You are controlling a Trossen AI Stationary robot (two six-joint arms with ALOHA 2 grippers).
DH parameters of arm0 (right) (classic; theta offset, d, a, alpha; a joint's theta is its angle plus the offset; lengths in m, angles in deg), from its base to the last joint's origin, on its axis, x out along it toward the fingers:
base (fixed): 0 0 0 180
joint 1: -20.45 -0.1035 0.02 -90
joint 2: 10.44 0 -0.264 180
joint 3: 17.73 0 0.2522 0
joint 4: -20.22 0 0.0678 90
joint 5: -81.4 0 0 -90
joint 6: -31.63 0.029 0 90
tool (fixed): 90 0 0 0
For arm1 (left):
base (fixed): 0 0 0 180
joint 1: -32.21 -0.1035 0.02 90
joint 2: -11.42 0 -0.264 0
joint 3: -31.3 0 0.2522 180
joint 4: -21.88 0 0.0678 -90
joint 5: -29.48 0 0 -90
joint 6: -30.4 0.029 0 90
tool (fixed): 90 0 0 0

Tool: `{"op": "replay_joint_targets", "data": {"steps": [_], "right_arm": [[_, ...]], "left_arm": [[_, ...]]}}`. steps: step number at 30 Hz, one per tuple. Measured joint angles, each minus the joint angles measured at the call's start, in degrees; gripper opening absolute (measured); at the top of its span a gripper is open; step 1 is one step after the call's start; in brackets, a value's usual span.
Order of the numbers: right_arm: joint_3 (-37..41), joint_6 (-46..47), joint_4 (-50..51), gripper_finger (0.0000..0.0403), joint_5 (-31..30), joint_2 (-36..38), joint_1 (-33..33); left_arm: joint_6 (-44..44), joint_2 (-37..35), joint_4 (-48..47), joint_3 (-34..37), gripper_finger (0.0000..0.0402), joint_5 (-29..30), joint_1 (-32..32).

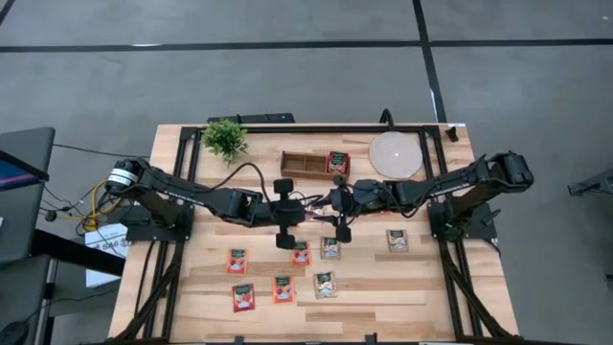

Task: Pick & Place Tea
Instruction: Put the red tea bag into the right section of the wooden organizer

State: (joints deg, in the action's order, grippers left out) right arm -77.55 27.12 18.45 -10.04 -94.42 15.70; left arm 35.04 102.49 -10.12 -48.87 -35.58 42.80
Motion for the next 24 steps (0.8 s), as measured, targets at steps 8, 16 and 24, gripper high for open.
{"op": "replay_joint_targets", "data": {"steps": [8, 16, 24], "right_arm": [[0.02, 0.03, -0.27, 0.0156, -0.01, 0.00, 0.00], [0.04, 0.02, -0.31, 0.0132, -0.02, 0.00, 0.07], [0.04, -0.07, -0.35, 0.0074, -0.02, 0.00, 0.09]], "left_arm": [[1.36, -0.02, 2.53, 0.00, 0.0000, -0.02, -0.04], [1.55, -0.04, 2.53, 0.00, 0.0000, -0.02, -0.04], [1.55, -0.04, 2.53, 0.00, 0.0000, -0.02, -0.04]]}}
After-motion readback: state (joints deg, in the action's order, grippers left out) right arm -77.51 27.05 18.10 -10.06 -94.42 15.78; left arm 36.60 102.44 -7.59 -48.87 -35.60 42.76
